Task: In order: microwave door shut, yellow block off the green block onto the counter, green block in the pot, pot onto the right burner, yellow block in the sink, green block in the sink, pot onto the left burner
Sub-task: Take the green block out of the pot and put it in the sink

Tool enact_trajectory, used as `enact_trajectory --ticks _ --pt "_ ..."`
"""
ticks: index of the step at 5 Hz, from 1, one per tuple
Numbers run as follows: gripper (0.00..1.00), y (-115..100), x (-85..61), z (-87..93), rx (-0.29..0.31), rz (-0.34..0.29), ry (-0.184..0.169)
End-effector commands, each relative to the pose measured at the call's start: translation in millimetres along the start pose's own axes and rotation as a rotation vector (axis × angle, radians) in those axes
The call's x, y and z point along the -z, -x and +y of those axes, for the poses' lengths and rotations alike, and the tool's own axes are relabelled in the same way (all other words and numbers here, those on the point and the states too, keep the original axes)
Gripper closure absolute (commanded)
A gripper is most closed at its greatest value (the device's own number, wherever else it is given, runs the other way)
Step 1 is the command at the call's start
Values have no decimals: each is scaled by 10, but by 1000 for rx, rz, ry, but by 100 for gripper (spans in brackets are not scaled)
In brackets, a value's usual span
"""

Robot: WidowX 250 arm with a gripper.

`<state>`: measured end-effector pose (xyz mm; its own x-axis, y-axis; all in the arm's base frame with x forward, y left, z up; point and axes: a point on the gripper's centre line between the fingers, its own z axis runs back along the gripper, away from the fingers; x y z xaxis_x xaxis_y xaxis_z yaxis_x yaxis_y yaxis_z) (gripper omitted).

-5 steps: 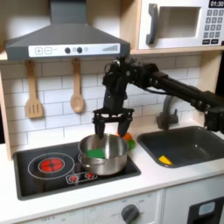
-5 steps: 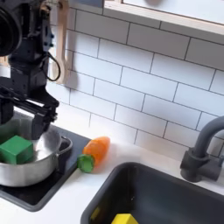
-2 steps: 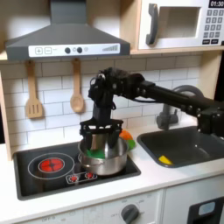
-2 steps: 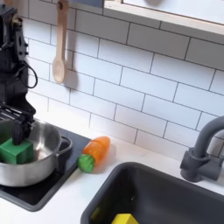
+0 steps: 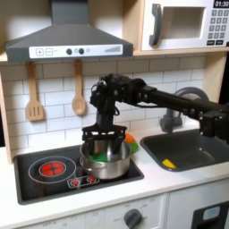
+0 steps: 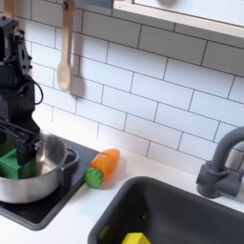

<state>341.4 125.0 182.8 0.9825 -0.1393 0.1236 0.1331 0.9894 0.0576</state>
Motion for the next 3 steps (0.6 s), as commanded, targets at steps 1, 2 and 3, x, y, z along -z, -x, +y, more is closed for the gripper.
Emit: enact_trajectory --ticks 1,2,3 --pt "0 14 165 2 -4 25 8" --pt "0 -42 239 -12 0 26 15" --pt "0 -57 354 -2 6 44 26"
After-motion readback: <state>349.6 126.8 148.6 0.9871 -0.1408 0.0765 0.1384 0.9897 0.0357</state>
